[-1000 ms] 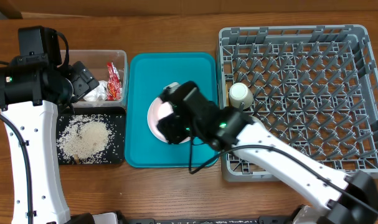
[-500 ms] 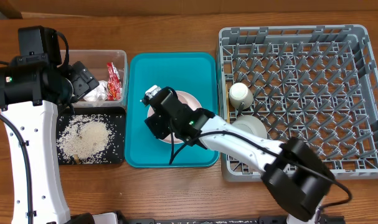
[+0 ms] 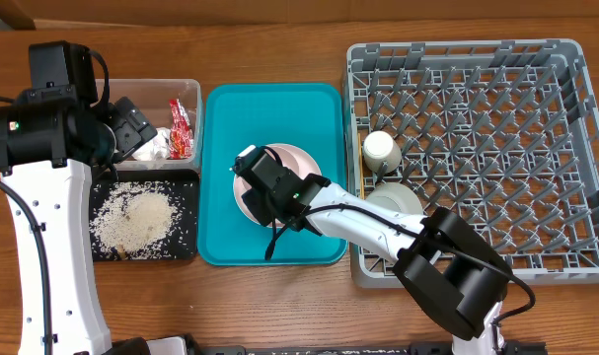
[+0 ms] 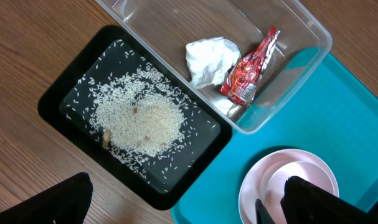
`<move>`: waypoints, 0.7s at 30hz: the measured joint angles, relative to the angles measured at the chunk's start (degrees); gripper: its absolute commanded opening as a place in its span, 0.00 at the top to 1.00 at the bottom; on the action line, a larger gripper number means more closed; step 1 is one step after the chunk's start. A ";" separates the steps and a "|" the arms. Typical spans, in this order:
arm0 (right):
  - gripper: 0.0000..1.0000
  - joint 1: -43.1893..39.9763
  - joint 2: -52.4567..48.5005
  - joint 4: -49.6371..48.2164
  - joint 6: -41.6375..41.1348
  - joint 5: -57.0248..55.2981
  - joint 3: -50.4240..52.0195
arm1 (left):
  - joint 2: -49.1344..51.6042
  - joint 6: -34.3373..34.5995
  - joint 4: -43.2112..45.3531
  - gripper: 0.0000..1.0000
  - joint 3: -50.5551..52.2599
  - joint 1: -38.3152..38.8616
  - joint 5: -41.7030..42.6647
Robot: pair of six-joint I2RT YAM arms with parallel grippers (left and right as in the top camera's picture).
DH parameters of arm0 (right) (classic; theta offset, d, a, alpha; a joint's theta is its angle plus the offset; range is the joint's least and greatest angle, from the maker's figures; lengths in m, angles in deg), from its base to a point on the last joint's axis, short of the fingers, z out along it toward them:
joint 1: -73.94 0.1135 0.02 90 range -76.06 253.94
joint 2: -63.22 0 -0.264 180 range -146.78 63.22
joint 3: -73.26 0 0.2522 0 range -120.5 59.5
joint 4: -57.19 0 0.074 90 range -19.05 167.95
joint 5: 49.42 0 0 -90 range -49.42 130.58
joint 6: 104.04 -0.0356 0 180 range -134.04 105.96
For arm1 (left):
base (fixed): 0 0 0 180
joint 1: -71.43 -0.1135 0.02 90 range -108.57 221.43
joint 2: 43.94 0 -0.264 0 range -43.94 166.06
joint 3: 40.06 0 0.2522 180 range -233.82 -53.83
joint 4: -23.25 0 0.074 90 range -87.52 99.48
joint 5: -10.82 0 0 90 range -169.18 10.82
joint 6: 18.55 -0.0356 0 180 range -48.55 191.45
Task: Sort waste into correct bins and load items into the dishwasher
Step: 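Lower the right gripper onto the pink bowl rim and close it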
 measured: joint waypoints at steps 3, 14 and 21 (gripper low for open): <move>0.60 0.00 0.00 0.48 0.00 -1.14 0.00 | 0.00 0.00 0.00 0.00 0.00 0.00 0.00; 0.74 -0.02 0.02 2.10 0.04 -3.26 0.00 | 0.00 0.02 0.00 0.00 0.00 0.00 0.00; 0.83 0.00 1.64 3.93 0.09 -3.45 0.00 | 0.00 0.00 0.00 0.00 0.00 0.00 0.00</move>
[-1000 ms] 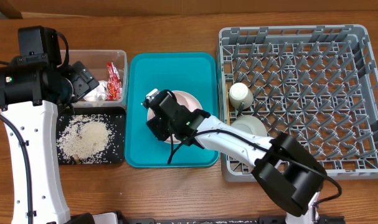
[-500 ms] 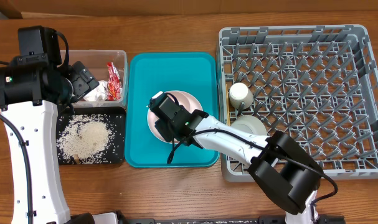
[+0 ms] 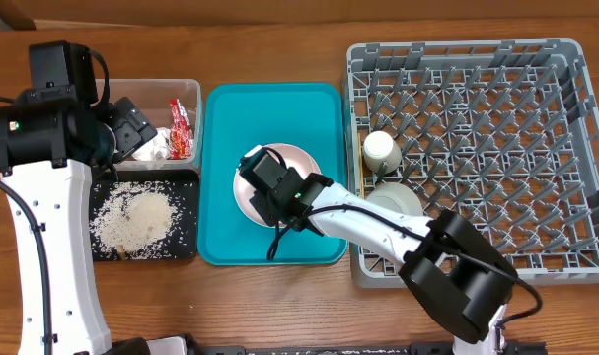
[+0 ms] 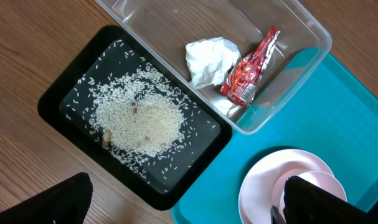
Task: Sort waste into correct bins and load items into the dishwasher
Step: 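Lower the right gripper onto the pink bowl rim and close it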
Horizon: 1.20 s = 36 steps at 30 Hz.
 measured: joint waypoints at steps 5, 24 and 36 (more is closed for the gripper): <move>0.86 0.00 2.54 0.02 0.00 0.02 0.00 | 0.00 0.00 0.00 0.00 0.00 0.00 0.00; 0.67 -0.07 0.85 -2.40 2.10 1.66 0.00 | 0.00 0.02 0.00 0.00 0.00 0.00 0.00; 0.80 -0.11 0.00 -2.97 2.91 -0.68 0.00 | 0.00 0.02 0.00 0.00 0.00 0.00 0.00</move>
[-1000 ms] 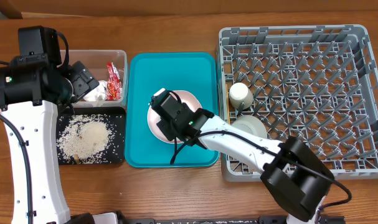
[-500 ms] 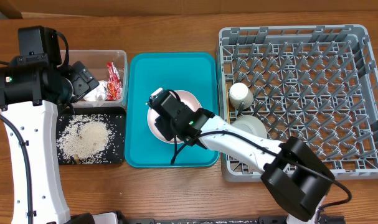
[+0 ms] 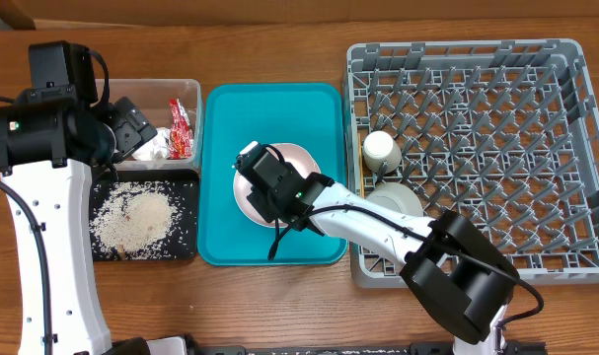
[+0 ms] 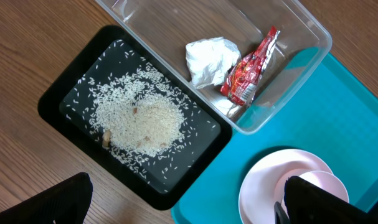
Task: Sort waste into correct bins and load items into the dishwasher
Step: 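Lower the right gripper onto the pink bowl rim and close it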
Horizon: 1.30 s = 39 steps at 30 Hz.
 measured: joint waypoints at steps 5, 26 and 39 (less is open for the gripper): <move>0.80 0.00 0.00 1.22 -0.02 -0.02 0.00 | 0.00 -0.02 0.00 0.00 0.00 0.00 0.00; 0.81 0.00 -0.59 3.45 0.00 0.07 0.00 | 0.00 -0.02 0.02 0.00 0.00 0.00 0.00; 0.96 0.00 -0.98 3.45 0.20 -0.50 0.00 | 0.00 -0.02 0.00 0.00 0.00 0.00 0.00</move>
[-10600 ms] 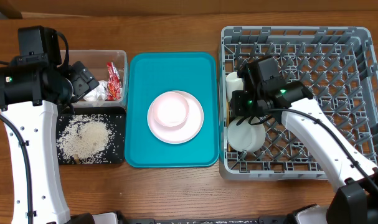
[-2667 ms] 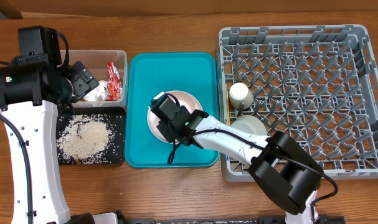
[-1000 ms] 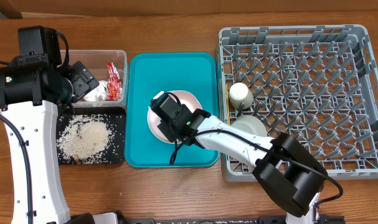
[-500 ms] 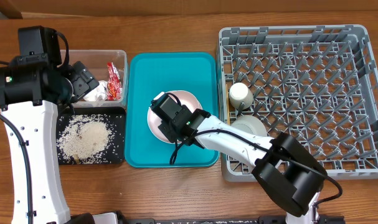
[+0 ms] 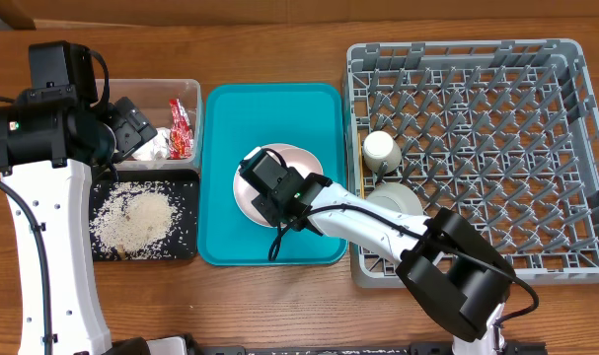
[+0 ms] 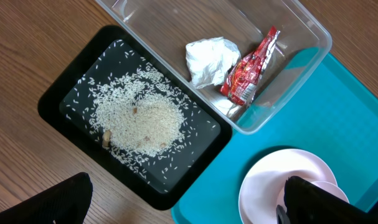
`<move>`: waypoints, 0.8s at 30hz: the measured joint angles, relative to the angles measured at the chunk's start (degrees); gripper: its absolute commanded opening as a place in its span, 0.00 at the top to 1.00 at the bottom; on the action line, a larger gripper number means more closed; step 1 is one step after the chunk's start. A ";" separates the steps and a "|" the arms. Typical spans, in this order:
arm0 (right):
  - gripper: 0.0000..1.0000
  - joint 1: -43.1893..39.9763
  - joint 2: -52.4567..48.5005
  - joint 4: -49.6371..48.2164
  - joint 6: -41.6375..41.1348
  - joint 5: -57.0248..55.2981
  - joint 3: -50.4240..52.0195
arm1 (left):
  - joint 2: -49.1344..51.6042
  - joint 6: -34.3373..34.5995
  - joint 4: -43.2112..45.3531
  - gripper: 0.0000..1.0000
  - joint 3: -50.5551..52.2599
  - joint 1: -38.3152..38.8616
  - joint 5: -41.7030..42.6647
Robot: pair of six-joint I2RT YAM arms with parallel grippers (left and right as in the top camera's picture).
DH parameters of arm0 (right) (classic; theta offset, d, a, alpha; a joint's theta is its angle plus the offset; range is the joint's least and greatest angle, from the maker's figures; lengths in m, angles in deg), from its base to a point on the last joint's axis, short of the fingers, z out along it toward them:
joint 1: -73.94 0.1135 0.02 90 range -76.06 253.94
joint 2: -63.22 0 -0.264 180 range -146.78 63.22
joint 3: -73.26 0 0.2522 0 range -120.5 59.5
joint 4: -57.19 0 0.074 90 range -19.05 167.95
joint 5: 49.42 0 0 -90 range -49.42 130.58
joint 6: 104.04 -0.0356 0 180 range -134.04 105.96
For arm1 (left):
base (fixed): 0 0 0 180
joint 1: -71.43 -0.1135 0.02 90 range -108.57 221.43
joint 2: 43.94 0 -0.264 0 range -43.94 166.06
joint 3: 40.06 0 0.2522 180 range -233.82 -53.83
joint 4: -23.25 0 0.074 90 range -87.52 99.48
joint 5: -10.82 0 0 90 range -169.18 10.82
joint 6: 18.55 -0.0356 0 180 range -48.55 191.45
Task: Sort waste into correct bins and load items into the dishwasher
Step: 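Lower the right gripper onto the pink bowl rim and close it, then lift the pink bowl and carry it to the rack's upper left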
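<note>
A pink plate (image 5: 301, 163) lies on the teal tray (image 5: 269, 113). The left wrist view shows a smaller pink dish (image 6: 332, 190) resting on the plate (image 6: 269, 180), partly hidden behind my own finger. My right gripper (image 5: 262, 187) is down on the plate's left part; its jaws are hidden under the wrist. My left gripper (image 5: 131, 128) hangs open and empty above the clear bin (image 5: 141, 94). In its wrist view the gripper (image 6: 187, 190) is spread wide over the black tray's corner.
The clear bin (image 6: 301, 25) holds a red wrapper (image 6: 251, 68) and crumpled tissue (image 6: 207, 59). Rice lies in the black tray (image 6: 58, 99). At the right, a grey dish rack (image 5: 575, 59) holds a white cup (image 5: 381, 150) and a white bowl (image 5: 393, 202).
My right gripper has shifted slightly right and toward the front over the plate, and the small pink dish sits a little further that way. The left arm has not moved.
My right gripper stayed low on the pink plate throughout, making small shifts. The small dish sat nearer the plate's middle at first and has crept toward the plate's edge at each moment. The left gripper stayed open over the bins.
</note>
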 measured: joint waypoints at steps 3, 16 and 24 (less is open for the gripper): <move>0.96 0.02 0.07 0.63 -0.04 0.09 -0.17 | 0.00 0.00 0.00 0.00 0.00 0.00 0.00; 0.96 -1.92 13.18 -0.22 -7.45 10.49 -6.93 | 0.00 0.00 0.00 0.00 0.00 0.00 0.00; 0.96 -9.81 18.27 -0.76 -9.66 26.95 -7.67 | 0.00 0.00 0.00 0.00 0.00 0.00 0.00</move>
